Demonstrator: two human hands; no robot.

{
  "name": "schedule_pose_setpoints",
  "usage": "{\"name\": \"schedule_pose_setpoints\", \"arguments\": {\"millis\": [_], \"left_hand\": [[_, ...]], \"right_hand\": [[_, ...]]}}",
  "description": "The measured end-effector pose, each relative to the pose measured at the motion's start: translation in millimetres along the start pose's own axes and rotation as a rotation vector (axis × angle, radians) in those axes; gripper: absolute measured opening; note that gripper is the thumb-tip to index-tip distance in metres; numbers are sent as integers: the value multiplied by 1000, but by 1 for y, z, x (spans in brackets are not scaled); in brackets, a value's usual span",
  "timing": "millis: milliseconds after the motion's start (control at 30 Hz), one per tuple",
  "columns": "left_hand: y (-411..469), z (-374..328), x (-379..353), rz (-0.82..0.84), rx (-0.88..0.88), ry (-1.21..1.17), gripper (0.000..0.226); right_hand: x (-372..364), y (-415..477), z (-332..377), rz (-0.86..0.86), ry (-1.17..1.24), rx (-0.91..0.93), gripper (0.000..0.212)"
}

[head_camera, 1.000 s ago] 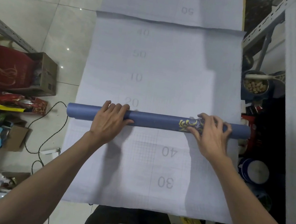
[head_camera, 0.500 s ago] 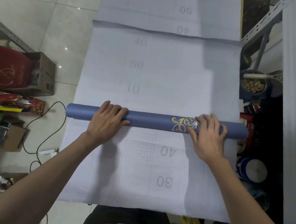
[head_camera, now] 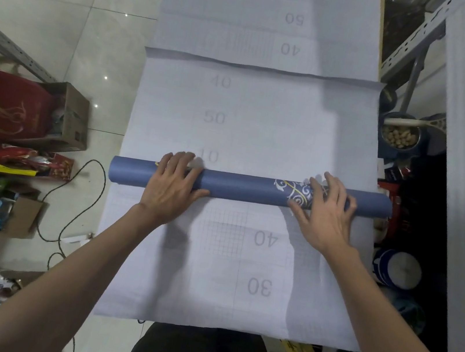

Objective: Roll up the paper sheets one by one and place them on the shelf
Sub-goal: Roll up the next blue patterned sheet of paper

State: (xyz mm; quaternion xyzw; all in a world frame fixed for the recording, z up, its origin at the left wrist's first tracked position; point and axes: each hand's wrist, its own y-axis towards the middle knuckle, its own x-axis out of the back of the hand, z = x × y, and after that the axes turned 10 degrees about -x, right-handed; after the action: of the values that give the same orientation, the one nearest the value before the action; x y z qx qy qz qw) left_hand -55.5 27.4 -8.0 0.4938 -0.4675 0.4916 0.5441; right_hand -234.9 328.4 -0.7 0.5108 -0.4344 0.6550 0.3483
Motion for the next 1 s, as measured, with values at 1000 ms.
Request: {"name": "schedule_pose_setpoints", "arguments": {"millis": [1000], "left_hand": [[2, -9, 4, 59, 124, -15, 69]], "right_hand": [[1, 7, -3, -15, -62, 40, 77]]}}
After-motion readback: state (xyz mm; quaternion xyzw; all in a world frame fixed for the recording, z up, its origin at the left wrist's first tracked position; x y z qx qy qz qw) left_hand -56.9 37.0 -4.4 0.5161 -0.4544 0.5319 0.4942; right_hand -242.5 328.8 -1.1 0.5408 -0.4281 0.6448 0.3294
